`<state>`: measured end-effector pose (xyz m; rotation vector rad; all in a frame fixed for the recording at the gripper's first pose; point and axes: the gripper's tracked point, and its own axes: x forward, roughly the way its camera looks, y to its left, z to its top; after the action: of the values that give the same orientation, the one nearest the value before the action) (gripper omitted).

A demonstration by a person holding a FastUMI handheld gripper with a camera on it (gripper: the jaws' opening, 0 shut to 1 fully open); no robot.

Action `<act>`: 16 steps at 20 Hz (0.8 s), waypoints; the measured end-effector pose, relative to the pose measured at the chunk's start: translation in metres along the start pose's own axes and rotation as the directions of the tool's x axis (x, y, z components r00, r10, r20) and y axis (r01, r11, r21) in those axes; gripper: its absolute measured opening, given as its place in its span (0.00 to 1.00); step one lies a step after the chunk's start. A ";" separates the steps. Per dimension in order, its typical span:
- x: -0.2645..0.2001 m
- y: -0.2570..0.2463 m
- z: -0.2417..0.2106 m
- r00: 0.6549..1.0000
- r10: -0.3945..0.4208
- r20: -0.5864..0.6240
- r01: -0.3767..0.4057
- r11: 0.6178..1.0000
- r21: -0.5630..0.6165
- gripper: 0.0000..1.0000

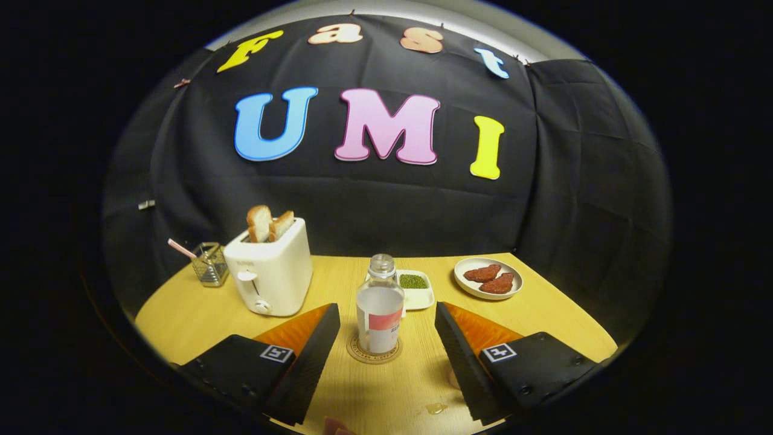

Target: Take the bottle from table, then pour the juice into the cup, finally place the bottle on the coaster

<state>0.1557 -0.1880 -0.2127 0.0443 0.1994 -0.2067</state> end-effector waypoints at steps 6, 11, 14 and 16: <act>-0.100 -0.010 0.049 0.995 0.070 0.078 -0.073 0.997 0.035 0.97; -0.186 -0.021 0.076 0.986 0.124 0.116 -0.133 0.988 0.074 0.97; -0.227 -0.031 0.078 0.986 0.119 0.114 -0.121 0.993 0.014 0.97; -0.252 -0.030 0.076 0.985 0.130 0.111 -0.128 0.991 -0.028 0.98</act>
<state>-0.0774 -0.1719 -0.0885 0.0243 0.0858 -0.0778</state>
